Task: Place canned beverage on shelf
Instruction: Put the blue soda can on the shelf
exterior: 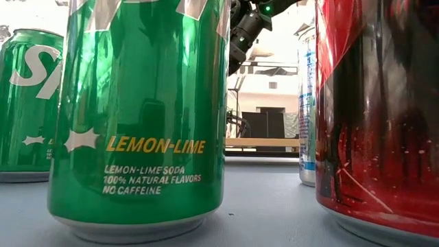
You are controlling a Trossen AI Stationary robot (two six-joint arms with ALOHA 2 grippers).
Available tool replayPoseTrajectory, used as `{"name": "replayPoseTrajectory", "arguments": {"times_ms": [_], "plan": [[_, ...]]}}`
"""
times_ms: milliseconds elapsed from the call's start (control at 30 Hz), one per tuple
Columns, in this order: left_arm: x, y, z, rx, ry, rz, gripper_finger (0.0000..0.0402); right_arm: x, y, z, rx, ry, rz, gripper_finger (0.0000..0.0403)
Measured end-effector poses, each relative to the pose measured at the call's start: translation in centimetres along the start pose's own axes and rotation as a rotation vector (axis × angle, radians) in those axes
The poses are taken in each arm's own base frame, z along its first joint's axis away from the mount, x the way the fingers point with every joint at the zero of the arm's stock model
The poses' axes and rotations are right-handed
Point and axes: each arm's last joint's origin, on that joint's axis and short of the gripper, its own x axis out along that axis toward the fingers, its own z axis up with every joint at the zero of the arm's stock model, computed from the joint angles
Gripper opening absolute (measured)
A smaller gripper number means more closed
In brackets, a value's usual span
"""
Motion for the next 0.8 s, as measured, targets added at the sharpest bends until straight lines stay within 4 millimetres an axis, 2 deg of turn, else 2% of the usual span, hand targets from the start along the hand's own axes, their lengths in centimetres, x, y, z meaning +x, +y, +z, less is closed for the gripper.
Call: {"name": "replayPoseTrajectory", "arguments": {"times_ms": [200, 467, 633, 800], "plan": [[0.00, 0.00, -0.01, 0.000, 0.001, 0.000, 0.0286, 0.08, -0.06, -0.16, 0.035, 0.038, -0.047, 0.0271], [0.00, 0.00, -0.01, 0.003, 0.001, 0.000, 0.0286, 0.00, -0.07, -0.22, 0.083, 0.047, -0.053, 0.0195], [0.00, 0.00, 0.00, 0.003, 0.000, 0.000, 0.0286, 0.00, -0.08, -0.17, 0.145, 0.042, -0.059, 0.0195], [0.00, 0.00, 0.00, 0.003, 0.000, 0.000, 0.0286, 0.07, 0.38, 0.09, 0.205, 0.051, -0.083, 0.0212]]}}
